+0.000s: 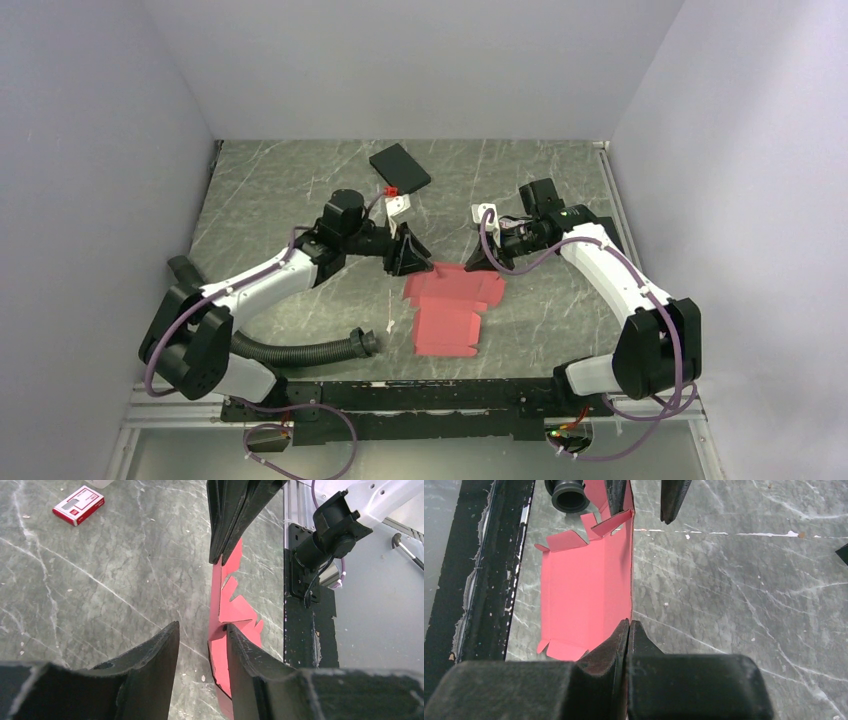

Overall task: Fold the paper box
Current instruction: Fold the paper box at the center of the board.

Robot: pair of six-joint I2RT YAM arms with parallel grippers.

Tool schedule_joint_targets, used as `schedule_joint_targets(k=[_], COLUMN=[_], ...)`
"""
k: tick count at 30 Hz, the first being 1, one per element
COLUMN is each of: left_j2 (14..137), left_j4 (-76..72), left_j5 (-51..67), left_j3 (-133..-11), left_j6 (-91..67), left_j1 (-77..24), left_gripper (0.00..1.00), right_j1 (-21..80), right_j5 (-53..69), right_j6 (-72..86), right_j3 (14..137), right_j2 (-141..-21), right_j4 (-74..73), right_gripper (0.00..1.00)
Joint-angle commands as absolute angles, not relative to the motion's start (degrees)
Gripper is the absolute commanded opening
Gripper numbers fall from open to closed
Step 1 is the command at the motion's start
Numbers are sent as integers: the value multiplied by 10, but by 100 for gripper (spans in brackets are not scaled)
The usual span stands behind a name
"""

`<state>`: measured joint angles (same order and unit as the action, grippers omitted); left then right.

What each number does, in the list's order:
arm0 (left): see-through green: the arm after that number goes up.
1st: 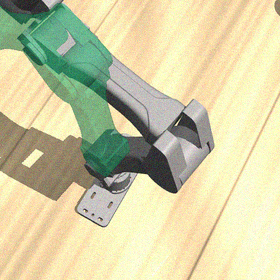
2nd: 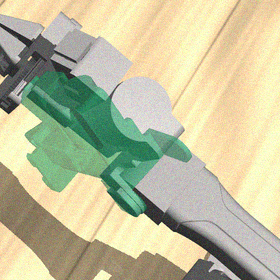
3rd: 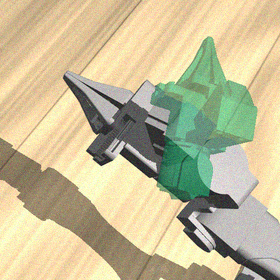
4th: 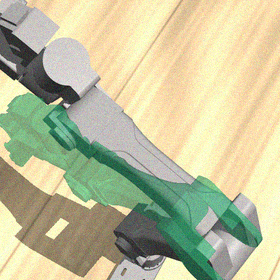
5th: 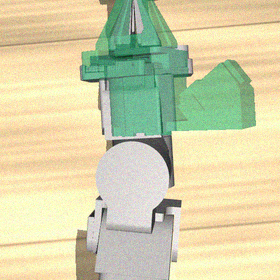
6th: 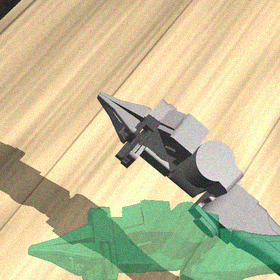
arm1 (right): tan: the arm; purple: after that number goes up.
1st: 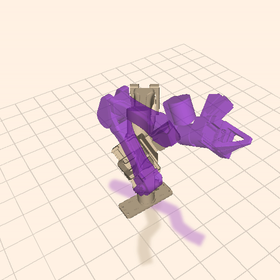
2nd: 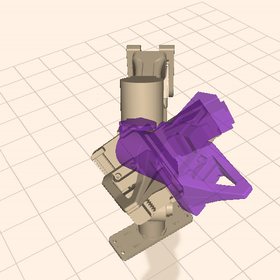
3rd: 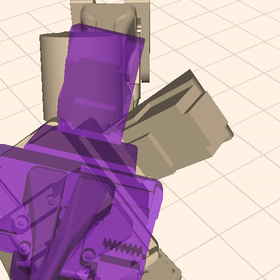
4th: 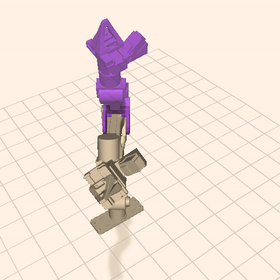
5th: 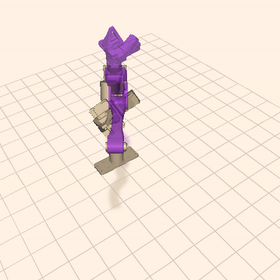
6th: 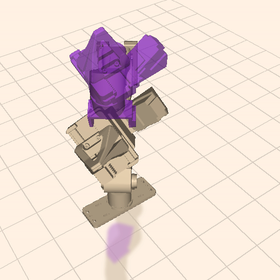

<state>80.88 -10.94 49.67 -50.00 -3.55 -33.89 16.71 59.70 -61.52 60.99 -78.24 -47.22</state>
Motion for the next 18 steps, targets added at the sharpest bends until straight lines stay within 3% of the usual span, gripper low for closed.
schedule_joint_targets(k=[1, 3, 7, 12, 15, 18], left_j2=[813, 815, 830, 846, 856, 856], left_j4=[-116, -117, -113, -128, -124, -120], left_j5=[521, 521, 530, 527, 531, 520], left_j3=[-523, -523, -535, -544, -555, -556], left_j6=[-13, -14, -15, -25, -23, -26], left_j1=[-347, -347, -349, -358, -359, -359], left_gripper=[44, 42, 29, 27, 1, 0], right_j1=[169, 168, 168, 169, 168, 168], right_j5=[628, 628, 632, 632, 633, 632], right_j6=[-626, -626, -627, -626, -625, -624], right_j3=[618, 618, 618, 618, 618, 618], right_j2=[-783, -783, -783, -784, -783, -784], right_j4=[-475, -475, -476, -475, -475, -474], right_gripper=[0, 0, 0, 0, 0, 0])
